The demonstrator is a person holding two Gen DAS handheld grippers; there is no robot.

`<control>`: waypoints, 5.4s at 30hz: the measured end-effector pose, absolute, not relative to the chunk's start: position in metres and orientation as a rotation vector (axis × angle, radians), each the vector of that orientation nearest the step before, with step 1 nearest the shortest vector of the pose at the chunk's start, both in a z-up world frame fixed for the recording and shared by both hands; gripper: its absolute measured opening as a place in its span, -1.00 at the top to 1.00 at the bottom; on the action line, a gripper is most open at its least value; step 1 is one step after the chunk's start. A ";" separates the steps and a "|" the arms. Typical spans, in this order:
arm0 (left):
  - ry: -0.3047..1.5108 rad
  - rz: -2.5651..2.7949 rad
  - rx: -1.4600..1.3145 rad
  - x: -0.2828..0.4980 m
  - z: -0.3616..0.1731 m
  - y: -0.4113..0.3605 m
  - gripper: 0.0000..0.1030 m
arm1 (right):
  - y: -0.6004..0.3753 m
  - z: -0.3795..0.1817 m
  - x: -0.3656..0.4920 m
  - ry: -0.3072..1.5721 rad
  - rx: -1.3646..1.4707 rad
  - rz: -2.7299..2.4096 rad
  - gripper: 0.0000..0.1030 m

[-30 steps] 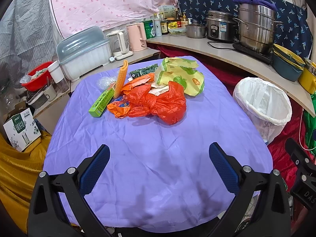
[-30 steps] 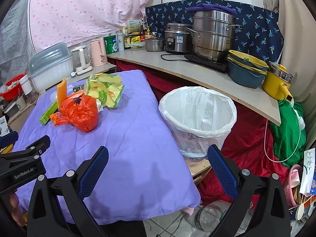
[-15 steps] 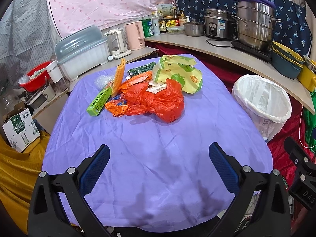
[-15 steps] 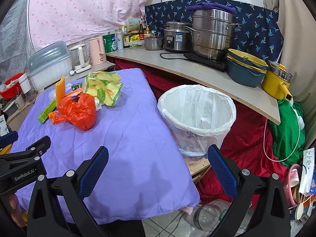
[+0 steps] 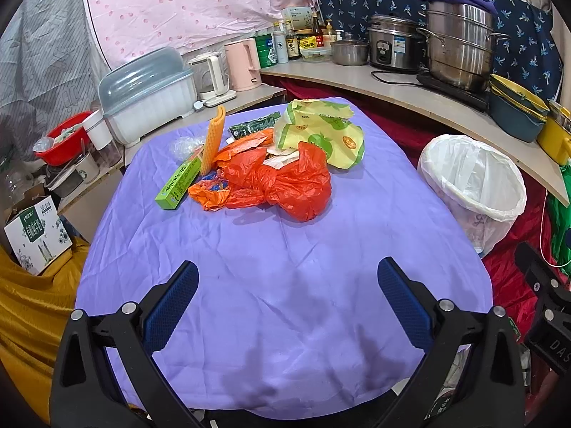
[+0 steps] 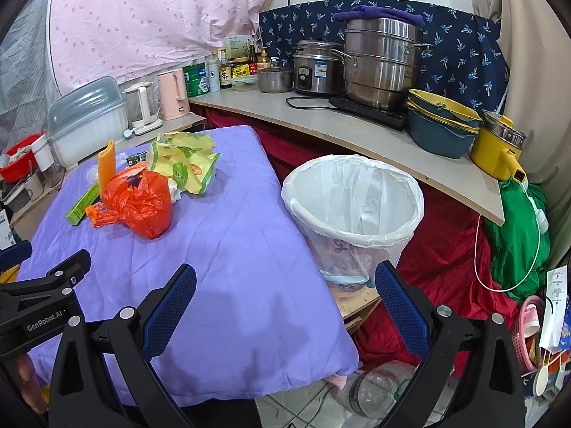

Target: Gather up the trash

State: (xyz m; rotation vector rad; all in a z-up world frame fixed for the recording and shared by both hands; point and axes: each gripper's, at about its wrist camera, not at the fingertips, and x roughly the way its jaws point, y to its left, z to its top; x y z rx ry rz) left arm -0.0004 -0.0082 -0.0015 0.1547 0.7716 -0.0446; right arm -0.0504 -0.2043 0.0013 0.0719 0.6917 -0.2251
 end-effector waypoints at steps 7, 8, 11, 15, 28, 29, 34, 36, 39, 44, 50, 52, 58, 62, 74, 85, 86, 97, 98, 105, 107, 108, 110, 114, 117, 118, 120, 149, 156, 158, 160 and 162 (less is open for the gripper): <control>0.771 -0.043 0.155 -0.001 -0.002 -0.008 -0.86 | -0.205 0.001 -0.050 0.691 0.075 -0.224 -0.86; 0.771 -0.043 0.154 -0.001 -0.002 -0.008 -0.86 | -0.205 0.000 -0.050 0.691 0.074 -0.225 -0.86; 0.772 -0.044 0.154 0.000 -0.001 -0.008 -0.86 | -0.205 0.001 -0.050 0.691 0.076 -0.223 -0.86; 0.774 -0.044 0.152 0.000 -0.002 -0.007 -0.86 | -0.206 -0.001 -0.050 0.695 0.069 -0.222 -0.86; 0.775 -0.046 0.151 0.000 -0.002 -0.007 -0.86 | -0.206 -0.001 -0.049 0.689 0.071 -0.230 -0.86; 0.775 -0.047 0.150 0.001 -0.001 -0.007 -0.86 | -0.206 -0.002 -0.049 0.688 0.072 -0.230 -0.86; 0.776 -0.047 0.147 0.002 0.000 -0.006 -0.86 | -0.206 0.000 -0.049 0.687 0.072 -0.231 -0.86; 0.778 -0.047 0.145 0.003 0.000 -0.006 -0.86 | -0.206 0.000 -0.048 0.690 0.072 -0.229 -0.86; 0.782 -0.044 0.141 0.006 0.000 -0.005 -0.86 | -0.206 0.003 -0.046 0.692 0.069 -0.227 -0.86; 0.785 -0.044 0.139 0.009 -0.001 -0.005 -0.86 | -0.204 0.003 -0.042 0.693 0.068 -0.225 -0.86; 0.792 -0.041 0.131 0.011 -0.005 -0.002 -0.86 | -0.201 0.002 -0.040 0.696 0.069 -0.229 -0.86; 0.797 -0.040 0.127 0.013 -0.006 0.000 -0.86 | -0.201 0.001 -0.039 0.696 0.069 -0.228 -0.86; 0.811 -0.039 0.122 0.018 -0.010 0.005 -0.86 | -0.197 -0.002 -0.029 0.706 0.070 -0.226 -0.86; 0.811 -0.030 0.112 0.024 -0.011 0.012 -0.86 | -0.193 -0.003 -0.018 0.711 0.074 -0.223 -0.86; 0.826 0.032 0.057 0.060 -0.015 0.054 -0.86 | -0.176 -0.011 0.021 0.730 0.101 -0.186 -0.86; 0.845 0.114 0.011 0.111 -0.026 0.107 -0.86 | -0.154 -0.019 0.078 0.744 0.089 -0.133 -0.86; 0.845 0.123 0.004 0.117 -0.028 0.113 -0.86 | -0.151 -0.020 0.088 0.742 0.087 -0.129 -0.86; 0.889 0.117 -0.031 0.190 -0.057 0.164 -0.86 | -0.140 -0.049 0.183 0.784 0.125 -0.098 -0.78; 0.894 0.112 -0.040 0.197 -0.060 0.169 -0.86 | -0.141 -0.054 0.191 0.793 0.141 -0.095 -0.74; 0.941 0.090 -0.104 0.238 -0.090 0.201 -0.86 | -0.141 -0.084 0.237 0.847 0.210 -0.082 -0.36; 0.960 0.093 -0.129 0.246 -0.098 0.209 -0.86 | -0.137 -0.088 0.243 0.851 0.213 -0.069 -0.27; 0.970 0.090 -0.147 0.249 -0.103 0.213 -0.86 | -0.135 -0.089 0.246 0.851 0.212 -0.063 -0.23; 0.977 0.087 -0.171 0.253 -0.107 0.218 -0.79 | -0.130 -0.091 0.251 0.850 0.206 -0.050 -0.04; 1.002 0.051 -0.190 0.258 -0.113 0.218 -0.32 | -0.123 -0.090 0.255 0.846 0.203 -0.025 0.32; 1.003 0.032 -0.182 0.257 -0.112 0.214 -0.10 | -0.119 -0.086 0.253 0.839 0.198 -0.009 0.48; 0.997 0.027 -0.182 0.255 -0.110 0.213 -0.06 | -0.118 -0.083 0.250 0.834 0.194 -0.006 0.52; 0.981 0.023 -0.173 0.252 -0.104 0.209 0.02 | -0.118 -0.076 0.245 0.819 0.192 -0.004 0.57; 0.788 -0.194 -0.109 0.137 0.017 0.100 0.28 | -0.199 0.008 0.105 0.629 0.282 -0.130 0.68; 0.773 -0.318 -0.061 0.119 0.031 0.034 0.27 | -0.246 0.011 0.069 0.599 0.327 -0.214 0.68; 0.772 -0.355 -0.044 0.114 0.032 0.013 0.27 | -0.262 0.010 0.060 0.594 0.342 -0.243 0.68; 0.771 -0.389 -0.032 0.110 0.033 -0.005 0.27 | -0.279 0.008 0.048 0.589 0.360 -0.280 0.68; 0.770 -0.423 -0.014 0.106 0.034 -0.026 0.27 | -0.293 0.006 0.038 0.588 0.373 -0.308 0.68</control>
